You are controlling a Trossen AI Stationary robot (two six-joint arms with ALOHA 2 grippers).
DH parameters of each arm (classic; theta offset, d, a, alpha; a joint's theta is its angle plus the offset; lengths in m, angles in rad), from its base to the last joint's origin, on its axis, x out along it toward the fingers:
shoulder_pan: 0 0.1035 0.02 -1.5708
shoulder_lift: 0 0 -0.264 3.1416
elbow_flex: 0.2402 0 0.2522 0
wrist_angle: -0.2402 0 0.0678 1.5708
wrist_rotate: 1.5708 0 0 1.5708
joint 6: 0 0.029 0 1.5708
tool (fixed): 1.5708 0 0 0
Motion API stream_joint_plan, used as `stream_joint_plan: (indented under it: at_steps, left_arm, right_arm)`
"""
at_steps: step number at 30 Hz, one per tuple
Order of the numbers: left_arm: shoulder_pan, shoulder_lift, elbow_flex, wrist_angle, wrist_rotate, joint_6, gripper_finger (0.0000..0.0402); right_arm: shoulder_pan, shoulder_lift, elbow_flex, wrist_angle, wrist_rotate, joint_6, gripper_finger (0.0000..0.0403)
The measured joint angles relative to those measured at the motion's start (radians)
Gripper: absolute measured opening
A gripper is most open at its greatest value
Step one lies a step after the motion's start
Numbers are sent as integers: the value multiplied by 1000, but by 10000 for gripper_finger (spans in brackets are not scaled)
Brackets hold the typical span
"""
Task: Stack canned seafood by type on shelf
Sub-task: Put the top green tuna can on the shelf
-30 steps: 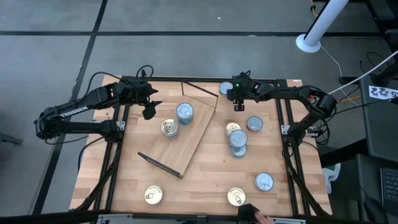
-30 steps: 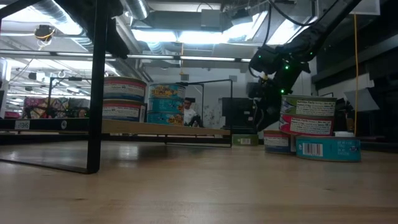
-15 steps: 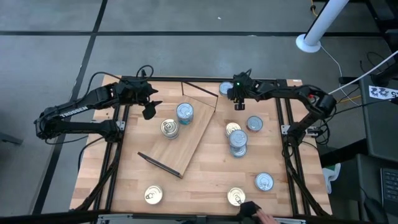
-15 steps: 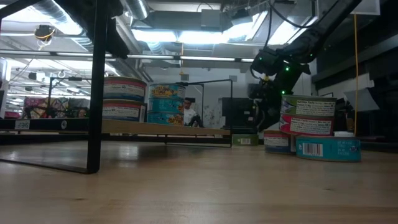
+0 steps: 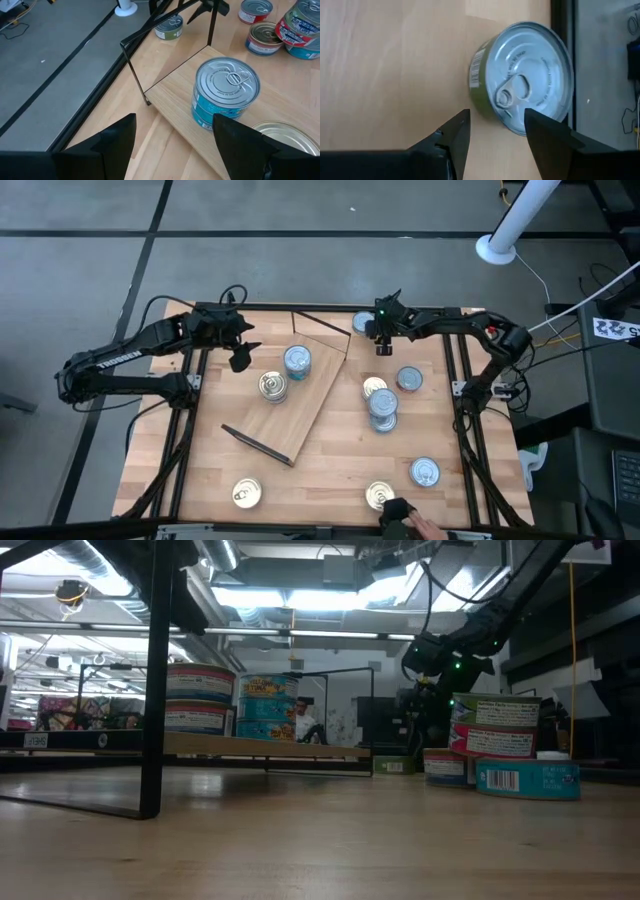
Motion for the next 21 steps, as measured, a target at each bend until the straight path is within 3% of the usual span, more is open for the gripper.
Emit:
stream_joint_plan:
  at_steps: [12,21]
  left_arm:
    - [0,0,0,0,0,-7,258]
    - [0,0,0,0,0,-16,258]
  right_arm:
    - [0,42,5,6,10,-10,179]
    - [-1,43,5,-7,21,-10,90]
